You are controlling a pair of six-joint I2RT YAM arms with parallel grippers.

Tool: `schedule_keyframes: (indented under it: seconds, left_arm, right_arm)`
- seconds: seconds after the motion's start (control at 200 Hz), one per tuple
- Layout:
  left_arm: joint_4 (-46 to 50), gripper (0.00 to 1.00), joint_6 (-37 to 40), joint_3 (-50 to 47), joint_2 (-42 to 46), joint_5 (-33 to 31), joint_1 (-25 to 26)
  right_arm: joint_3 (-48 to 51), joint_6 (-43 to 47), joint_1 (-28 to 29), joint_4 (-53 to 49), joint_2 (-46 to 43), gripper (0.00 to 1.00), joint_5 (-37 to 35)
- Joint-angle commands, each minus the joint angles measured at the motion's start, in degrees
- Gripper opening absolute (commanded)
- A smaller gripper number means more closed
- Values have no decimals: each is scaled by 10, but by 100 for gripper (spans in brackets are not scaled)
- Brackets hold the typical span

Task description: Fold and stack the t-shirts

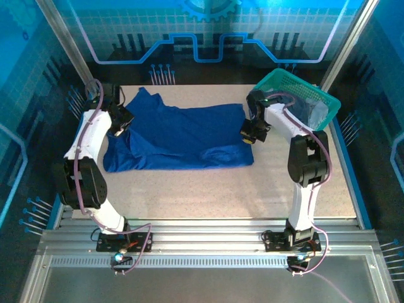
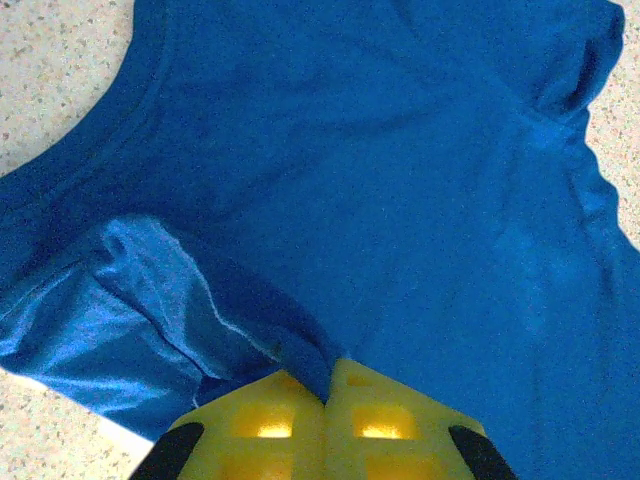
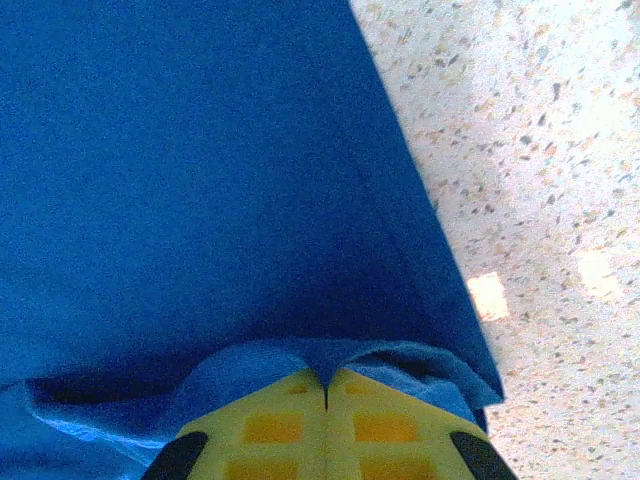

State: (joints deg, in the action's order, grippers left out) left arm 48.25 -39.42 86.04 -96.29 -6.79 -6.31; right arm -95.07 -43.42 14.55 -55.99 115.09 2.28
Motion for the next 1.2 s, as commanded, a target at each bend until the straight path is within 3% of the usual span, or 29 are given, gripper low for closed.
schedule_keyframes:
  seconds: [0.0,1.19]
  left_arm:
    - [-4,0,29,26,-12,-1,-11]
    - [-22,0,44,136,-146,22,-45]
  right_arm:
    - [-30,10,-9,-26,22,0,-14]
    - [-139,0,-25,-29,121,0,-21]
